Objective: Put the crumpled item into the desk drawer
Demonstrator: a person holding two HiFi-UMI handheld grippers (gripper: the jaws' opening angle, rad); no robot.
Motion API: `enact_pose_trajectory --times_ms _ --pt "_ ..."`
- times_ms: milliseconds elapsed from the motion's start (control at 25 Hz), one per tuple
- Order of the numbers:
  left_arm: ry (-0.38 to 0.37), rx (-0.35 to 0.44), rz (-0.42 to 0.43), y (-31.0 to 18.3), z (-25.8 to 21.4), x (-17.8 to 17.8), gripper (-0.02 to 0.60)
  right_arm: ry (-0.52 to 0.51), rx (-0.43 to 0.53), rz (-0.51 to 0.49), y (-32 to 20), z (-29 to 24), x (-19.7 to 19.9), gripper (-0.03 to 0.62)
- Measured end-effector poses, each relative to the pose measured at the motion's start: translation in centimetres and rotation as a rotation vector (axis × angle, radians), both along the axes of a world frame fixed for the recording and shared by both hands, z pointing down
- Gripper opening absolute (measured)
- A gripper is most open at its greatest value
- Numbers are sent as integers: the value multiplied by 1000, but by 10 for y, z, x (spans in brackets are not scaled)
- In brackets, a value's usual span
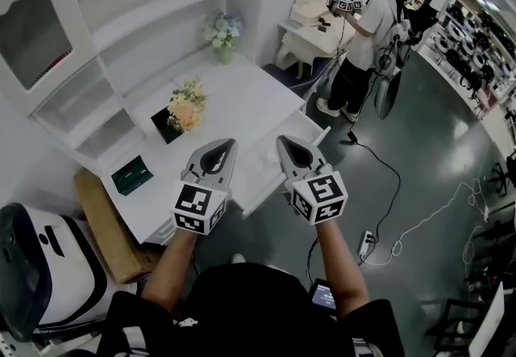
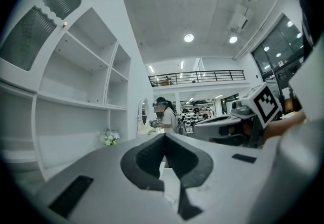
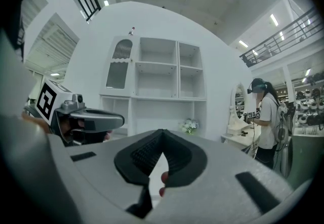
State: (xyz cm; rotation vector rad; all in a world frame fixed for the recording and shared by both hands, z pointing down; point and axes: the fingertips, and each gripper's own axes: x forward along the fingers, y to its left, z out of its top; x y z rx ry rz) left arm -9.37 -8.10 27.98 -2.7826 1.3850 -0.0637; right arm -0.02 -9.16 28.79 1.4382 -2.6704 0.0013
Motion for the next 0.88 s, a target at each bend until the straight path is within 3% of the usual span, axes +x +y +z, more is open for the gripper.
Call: enact_pose_trajectory --times_ms 880 --pt "15 7 0 88 -17 51 6 -31 28 -9 90 -24 44 -3"
